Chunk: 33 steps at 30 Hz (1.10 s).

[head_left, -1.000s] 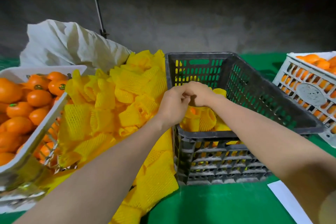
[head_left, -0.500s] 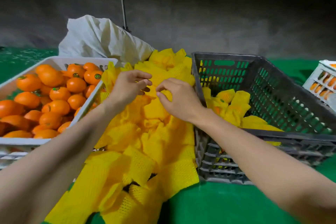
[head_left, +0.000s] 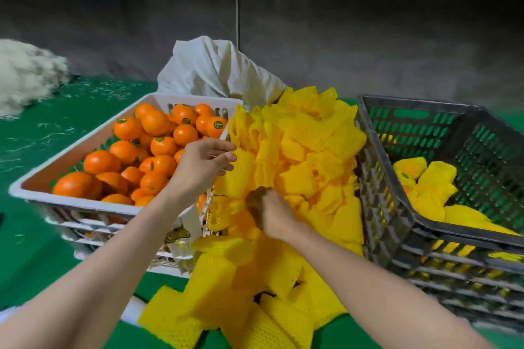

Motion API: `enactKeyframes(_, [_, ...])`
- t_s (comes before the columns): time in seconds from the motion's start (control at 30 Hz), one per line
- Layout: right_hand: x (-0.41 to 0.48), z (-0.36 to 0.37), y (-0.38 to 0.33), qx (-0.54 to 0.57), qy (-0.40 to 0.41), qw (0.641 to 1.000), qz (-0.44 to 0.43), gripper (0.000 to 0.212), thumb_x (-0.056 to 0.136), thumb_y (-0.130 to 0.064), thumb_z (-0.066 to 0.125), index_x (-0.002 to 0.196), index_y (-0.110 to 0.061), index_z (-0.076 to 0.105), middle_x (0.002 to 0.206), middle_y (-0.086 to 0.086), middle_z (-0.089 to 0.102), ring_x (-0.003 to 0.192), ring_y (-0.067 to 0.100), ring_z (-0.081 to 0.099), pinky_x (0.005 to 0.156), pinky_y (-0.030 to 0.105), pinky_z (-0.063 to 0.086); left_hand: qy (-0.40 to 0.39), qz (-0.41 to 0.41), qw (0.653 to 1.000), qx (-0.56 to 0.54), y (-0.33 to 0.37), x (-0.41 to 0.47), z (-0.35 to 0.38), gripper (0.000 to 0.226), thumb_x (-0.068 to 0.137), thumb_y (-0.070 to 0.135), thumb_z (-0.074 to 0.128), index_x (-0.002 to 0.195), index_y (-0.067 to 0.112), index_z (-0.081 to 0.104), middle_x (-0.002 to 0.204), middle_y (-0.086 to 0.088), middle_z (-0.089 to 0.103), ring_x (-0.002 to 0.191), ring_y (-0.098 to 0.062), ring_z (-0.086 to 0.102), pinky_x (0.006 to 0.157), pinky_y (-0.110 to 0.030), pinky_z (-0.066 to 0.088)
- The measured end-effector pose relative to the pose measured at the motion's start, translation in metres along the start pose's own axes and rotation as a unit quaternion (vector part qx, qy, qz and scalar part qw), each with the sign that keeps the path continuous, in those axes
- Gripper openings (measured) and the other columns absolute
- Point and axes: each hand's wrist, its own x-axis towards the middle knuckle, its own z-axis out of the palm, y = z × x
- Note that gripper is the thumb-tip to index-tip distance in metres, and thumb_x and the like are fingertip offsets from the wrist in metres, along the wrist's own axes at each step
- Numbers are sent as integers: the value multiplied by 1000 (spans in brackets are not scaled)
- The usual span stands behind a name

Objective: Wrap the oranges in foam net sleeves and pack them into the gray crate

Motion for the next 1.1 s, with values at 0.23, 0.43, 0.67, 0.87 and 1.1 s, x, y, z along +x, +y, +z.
enactKeyframes(0.23, [-21, -71, -5, 355, 169, 919, 18, 26, 91, 0, 53, 103, -23, 56, 80, -15, 60, 64, -4, 52, 58, 11, 37, -155, -20, 987, 45, -13, -8, -8, 58, 81, 14, 74, 132, 18, 47, 122, 8, 56, 110, -7, 55, 86, -21, 50])
enactKeyframes(0.43, [-35, -90, -21, 304, 182, 935, -22, 43, 88, -7, 61, 115, -39, 54, 119, -18, 56, 112, -9, 49, 89, 9, 39, -116, 64, 984, 120, -21, -10, 6, 14, 80, 20, 75, 90, 16, 65, 78, -3, 64, 67, -14, 56, 59, -34, 45])
enactKeyframes(0.67, [-8, -89, -50, 217, 263, 940, -8, 22, 73, -17, 78, 84, -9, 60, 81, 2, 59, 78, 12, 54, 72, 20, 40, -58, 35, 996, 64, -34, -6, -5, 27, 82, 18, 71, 82, 29, 46, 68, 5, 46, 50, -2, 40, 47, -19, 33])
enactKeyframes(0.87, [36, -77, -86, 250, 254, 934, -29, 14, 91, -16, 55, 94, -2, 56, 74, -12, 49, 73, 3, 45, 65, 23, 33, -26, 40, 996, -70, -30, 5, -33, 18, 81, 21, 70, 83, 16, 53, 74, -4, 52, 67, -10, 46, 59, -34, 39])
enactKeyframes(1.1, [110, -39, -119, 327, 214, 919, 50, 8, 98, -13, 42, 102, -9, 47, 65, -4, 39, 55, 11, 37, 58, 38, 30, 165, -37, 979, -114, -50, 72, -104, 33, 95, 32, 54, 66, 15, 58, 56, -2, 51, 50, -9, 47, 52, -23, 38])
